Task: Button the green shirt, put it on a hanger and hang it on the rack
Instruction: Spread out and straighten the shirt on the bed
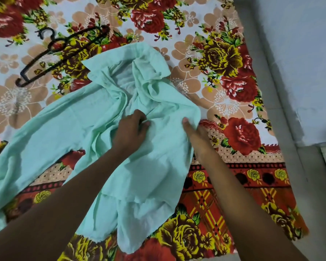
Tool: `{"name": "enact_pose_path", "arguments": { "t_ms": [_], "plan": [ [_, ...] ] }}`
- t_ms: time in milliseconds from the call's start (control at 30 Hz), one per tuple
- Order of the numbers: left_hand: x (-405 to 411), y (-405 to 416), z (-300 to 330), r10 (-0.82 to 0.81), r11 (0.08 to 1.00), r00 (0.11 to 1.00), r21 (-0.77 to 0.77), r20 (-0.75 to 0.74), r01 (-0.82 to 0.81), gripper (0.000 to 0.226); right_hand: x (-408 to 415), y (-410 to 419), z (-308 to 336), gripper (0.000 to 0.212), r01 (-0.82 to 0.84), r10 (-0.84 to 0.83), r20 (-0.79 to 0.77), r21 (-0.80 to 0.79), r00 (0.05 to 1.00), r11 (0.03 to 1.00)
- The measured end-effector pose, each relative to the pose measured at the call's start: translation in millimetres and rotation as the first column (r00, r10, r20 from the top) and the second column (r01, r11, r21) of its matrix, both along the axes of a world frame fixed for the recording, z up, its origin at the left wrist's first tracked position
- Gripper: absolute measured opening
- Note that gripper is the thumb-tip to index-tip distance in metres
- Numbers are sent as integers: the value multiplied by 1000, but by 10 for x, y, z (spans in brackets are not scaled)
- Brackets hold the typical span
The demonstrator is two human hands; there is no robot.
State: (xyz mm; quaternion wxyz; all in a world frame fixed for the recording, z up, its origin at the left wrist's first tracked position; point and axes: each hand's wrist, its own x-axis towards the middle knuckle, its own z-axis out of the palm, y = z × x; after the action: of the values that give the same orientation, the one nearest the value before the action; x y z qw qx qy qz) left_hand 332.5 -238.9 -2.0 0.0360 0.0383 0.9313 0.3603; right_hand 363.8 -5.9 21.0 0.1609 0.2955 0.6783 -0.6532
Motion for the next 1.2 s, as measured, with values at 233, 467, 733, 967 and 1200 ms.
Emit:
{"name": "enact_pose_path", "arguments": {
  "t_ms": [233,467,733,967,1200],
  "plan": [
    [155,151,194,210,897,919,309,335,-317,38,219,-389,17,35,-227,375,-283,442,883,868],
    [130,-5,267,149,870,851,342,503,-355,41,267,-602,147,12,-770,848,-129,367,514,522],
    [89,-38,85,418,619,749,442,514,-649,20,106,-324,-193,70,-255,268,113,768,957,587],
    [-40,-94,188,400,342,673,580,622,-739,22,-22,-135,-29,9,-286,287,35,270,957,920],
    [-140,-103,240,496,393,680,558,541,-731,25,74,-93,102,52,-388,380,108,68,919,919]
  ]
}}
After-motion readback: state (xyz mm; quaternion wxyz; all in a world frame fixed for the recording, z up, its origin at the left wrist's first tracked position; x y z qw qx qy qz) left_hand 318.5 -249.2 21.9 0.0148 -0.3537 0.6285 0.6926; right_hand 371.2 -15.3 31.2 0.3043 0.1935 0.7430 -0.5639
